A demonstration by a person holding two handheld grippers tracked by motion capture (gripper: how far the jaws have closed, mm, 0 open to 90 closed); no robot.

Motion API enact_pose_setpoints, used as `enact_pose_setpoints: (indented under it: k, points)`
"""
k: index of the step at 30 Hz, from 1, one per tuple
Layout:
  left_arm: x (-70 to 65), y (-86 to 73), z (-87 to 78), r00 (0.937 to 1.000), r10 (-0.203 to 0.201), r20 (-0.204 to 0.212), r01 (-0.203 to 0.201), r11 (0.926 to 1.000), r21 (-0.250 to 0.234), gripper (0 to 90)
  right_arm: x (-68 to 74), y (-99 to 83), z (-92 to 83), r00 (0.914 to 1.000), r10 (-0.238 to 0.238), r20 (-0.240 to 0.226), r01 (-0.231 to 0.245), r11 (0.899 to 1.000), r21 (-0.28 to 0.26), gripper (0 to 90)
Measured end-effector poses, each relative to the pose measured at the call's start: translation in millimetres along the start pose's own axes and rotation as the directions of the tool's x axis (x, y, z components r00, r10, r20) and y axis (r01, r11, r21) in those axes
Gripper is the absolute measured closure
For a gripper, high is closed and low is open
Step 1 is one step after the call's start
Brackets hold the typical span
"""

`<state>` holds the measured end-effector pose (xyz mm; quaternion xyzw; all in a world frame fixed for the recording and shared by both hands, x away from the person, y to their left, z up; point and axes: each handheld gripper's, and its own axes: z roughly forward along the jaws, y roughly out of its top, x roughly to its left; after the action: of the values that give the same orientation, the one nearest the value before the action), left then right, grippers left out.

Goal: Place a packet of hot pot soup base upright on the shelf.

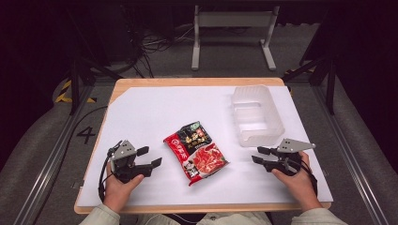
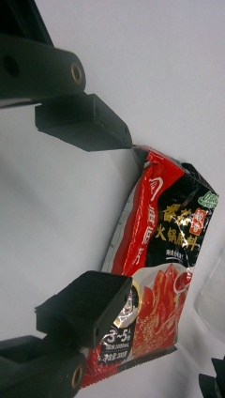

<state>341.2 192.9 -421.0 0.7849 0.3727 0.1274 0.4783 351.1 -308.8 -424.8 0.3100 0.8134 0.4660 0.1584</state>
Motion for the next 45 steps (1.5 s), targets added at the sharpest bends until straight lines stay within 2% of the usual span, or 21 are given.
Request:
enact_pose_setpoints:
  k: [6, 9, 11, 13, 14, 18, 19, 21, 23, 25, 26, 30, 33, 34, 36, 37, 39, 41, 45]
  points:
    - [1.4, 12.7, 4.1, 0.9999, -0.013, 0.006, 0.013, 0.9999, -0.008, 29.2, -1.0, -0.4, 0.9, 1.0000, 0.003, 0.002, -0.003, 1.000, 0.003, 53.5]
    - [1.0, 15.9, 11.1, 0.9991, -0.039, 0.014, 0.039, 0.9992, -0.008, 29.2, -1.9, -1.2, 1.5, 1.0000, 0.002, 0.004, -0.002, 1.000, 0.010, 53.1]
    - [1.0, 19.3, 14.0, 0.9996, -0.029, 0.001, 0.029, 0.9995, -0.008, 29.1, -3.1, -2.0, 2.1, 1.0000, 0.002, 0.006, -0.002, 1.000, 0.014, 52.6]
    - [0.8, 22.9, 16.5, 0.9991, -0.041, 0.003, 0.041, 0.9990, -0.014, 28.8, -3.7, -2.7, 2.2, 1.0000, 0.003, 0.007, -0.003, 1.000, 0.016, 52.3]
    - [2.0, 25.2, 17.3, 0.9996, -0.029, -0.001, 0.029, 0.9995, -0.015, 28.7, -3.6, -2.8, 1.7, 1.0000, 0.003, 0.009, -0.003, 1.000, 0.015, 51.9]
    - [2.2, 31.6, 21.1, 0.9989, -0.046, 0.002, 0.046, 0.9987, -0.023, 26.7, -2.8, -2.6, 2.1, 1.0000, 0.001, 0.008, -0.001, 1.000, 0.014, 51.4]
    - [4.2, 37.4, 25.1, 0.9991, -0.042, 0.004, 0.042, 0.9991, -0.001, 26.0, -2.4, -2.6, 2.4, 1.0000, 0.000, 0.007, 0.000, 1.000, 0.015, 51.4]
    - [7.2, 44.7, 28.8, 0.9994, -0.035, 0.001, 0.035, 0.9993, 0.014, 25.4, -1.9, -2.5, 2.7, 1.0000, -0.004, 0.008, 0.003, 1.000, 0.017, 51.4]
    - [9.8, 51.1, 33.6, 0.9986, -0.050, 0.016, 0.050, 0.9983, 0.030, 24.7, -1.8, -2.5, 2.6, 1.0000, -0.006, 0.008, 0.006, 1.000, 0.016, 51.4]
    - [10.7, 53.6, 35.4, 0.9986, -0.050, 0.014, 0.050, 0.9983, 0.031, 24.3, -1.8, -2.4, 2.6, 0.9999, -0.006, 0.009, 0.006, 1.000, 0.016, 51.4]
    - [11.7, 55.8, 38.0, 0.9987, -0.049, 0.008, 0.049, 0.9987, 0.014, 24.2, -1.7, -2.4, 2.4, 0.9999, -0.006, 0.011, 0.006, 1.000, 0.016, 51.5]
    - [13.7, 63.9, 48.1, 0.9992, -0.040, -0.003, 0.040, 0.9988, 0.029, 23.7, -1.5, -2.2, 1.2, 0.9997, -0.011, 0.020, 0.011, 1.000, 0.010, 51.5]
    - [15.0, 66.9, 51.5, 0.9990, -0.045, 0.006, 0.045, 0.9987, 0.022, 23.6, -1.8, -2.3, 1.4, 0.9997, -0.011, 0.020, 0.011, 1.000, 0.009, 51.5]
    - [17.4, 69.7, 56.8, 0.9981, -0.055, 0.027, 0.055, 0.9982, 0.025, 23.5, -1.9, -1.9, 2.4, 0.9998, -0.014, 0.017, 0.014, 1.000, 0.011, 51.5]
    - [18.1, 71.0, 60.3, 0.9976, -0.061, 0.033, 0.060, 0.9977, 0.031, 23.3, -1.9, -1.5, 3.4, 0.9998, -0.016, 0.015, 0.016, 1.000, 0.012, 51.5]
    - [19.1, 71.8, 62.4, 0.9980, -0.055, 0.030, 0.054, 0.9980, 0.033, 22.8, -1.8, -1.0, 4.4, 0.9997, -0.021, 0.014, 0.021, 1.000, 0.017, 51.5]
    - [18.9, 72.4, 67.1, 0.9966, -0.075, 0.036, 0.073, 0.9967, 0.035, 22.5, -1.3, -0.7, 5.8, 0.9996, -0.026, 0.011, 0.026, 1.000, 0.018, 51.5]
    - [20.1, 73.0, 70.9, 0.9975, -0.063, 0.033, 0.062, 0.9975, 0.035, 22.2, -0.9, -1.0, 6.0, 0.9996, -0.027, 0.011, 0.026, 0.999, 0.022, 51.5]
    - [23.9, 75.4, 80.0, 0.9969, -0.073, 0.027, 0.073, 0.9968, 0.034, 21.9, -2.3, -2.3, 4.9, 0.9995, -0.028, 0.015, 0.028, 0.999, 0.018, 50.8]
